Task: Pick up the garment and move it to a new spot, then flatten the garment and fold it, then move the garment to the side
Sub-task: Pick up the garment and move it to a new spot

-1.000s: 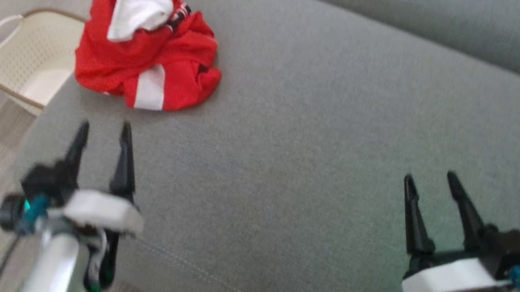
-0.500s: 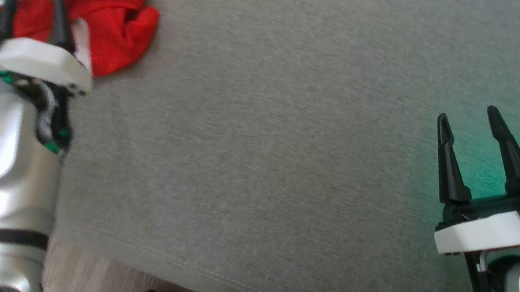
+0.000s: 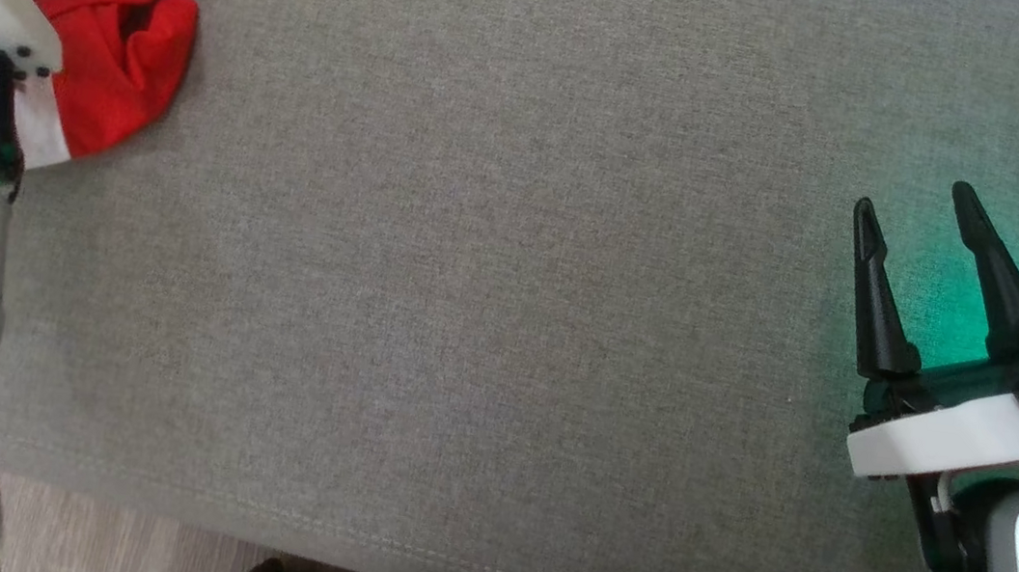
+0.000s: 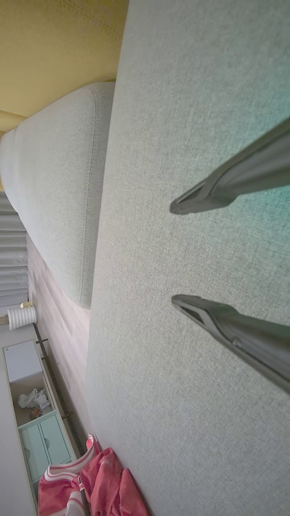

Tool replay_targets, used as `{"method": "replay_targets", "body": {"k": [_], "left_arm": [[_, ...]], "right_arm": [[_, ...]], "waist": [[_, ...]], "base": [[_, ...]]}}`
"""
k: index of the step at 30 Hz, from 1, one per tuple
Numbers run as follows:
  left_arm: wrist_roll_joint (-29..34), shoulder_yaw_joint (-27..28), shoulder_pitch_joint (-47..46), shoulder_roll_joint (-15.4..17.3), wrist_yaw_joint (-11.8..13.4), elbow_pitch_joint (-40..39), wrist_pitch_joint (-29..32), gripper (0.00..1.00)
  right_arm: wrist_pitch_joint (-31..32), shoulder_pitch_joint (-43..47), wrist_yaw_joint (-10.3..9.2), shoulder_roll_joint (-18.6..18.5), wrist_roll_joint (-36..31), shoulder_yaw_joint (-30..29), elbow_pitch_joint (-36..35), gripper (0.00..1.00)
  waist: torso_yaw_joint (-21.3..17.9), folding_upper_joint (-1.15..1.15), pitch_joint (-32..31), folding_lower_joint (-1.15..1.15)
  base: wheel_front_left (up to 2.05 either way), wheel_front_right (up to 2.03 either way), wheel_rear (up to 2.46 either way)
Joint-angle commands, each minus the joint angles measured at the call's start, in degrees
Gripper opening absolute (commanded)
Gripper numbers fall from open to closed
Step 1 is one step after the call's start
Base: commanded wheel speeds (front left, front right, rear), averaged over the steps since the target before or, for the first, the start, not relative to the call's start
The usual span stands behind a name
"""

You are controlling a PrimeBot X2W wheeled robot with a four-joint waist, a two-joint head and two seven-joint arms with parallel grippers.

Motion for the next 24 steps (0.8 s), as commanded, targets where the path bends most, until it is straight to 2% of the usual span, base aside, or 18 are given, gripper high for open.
{"method": "replay_targets", "body": {"k": [1, 7, 17, 24], "left_arm": [[0.49, 0.97, -0.94, 4.16, 0.04, -1.4, -0.3, 0.0], [1.11, 1.49, 0.88, 4.93, 0.47, -6.72, -0.3, 0.0], [2.67, 1.61, 8.49, 4.19, 0.4, -28.46, -0.3, 0.0], [1.56, 0.6, 17.68, 1.62, -0.22, -43.4, -0.05, 0.0]], "right_arm": [[-0.46, -1.07, 0.44, -0.3, 0.52, 1.26, -1.78, 1.0], [-1.54, -1.09, 0.44, 0.46, 0.91, 0.07, -0.58, 1.0], [-3.07, 0.11, 0.44, 2.36, 0.72, -1.97, 1.32, 1.0], [-4.07, 2.39, 0.44, 4.41, 0.72, -3.64, 2.12, 1.0]], "waist": [[0.02, 0.0, -0.11, -0.01], [0.5, 0.0, -2.31, -0.01], [1.04, 0.0, -10.27, -0.01], [-1.49, 0.0, -16.7, -0.01]], "base": [[0.0, 0.0, 0.0], [0.0, 0.0, 0.0], [0.0, 0.0, 0.0], [0.0, 0.0, 0.0]]}}
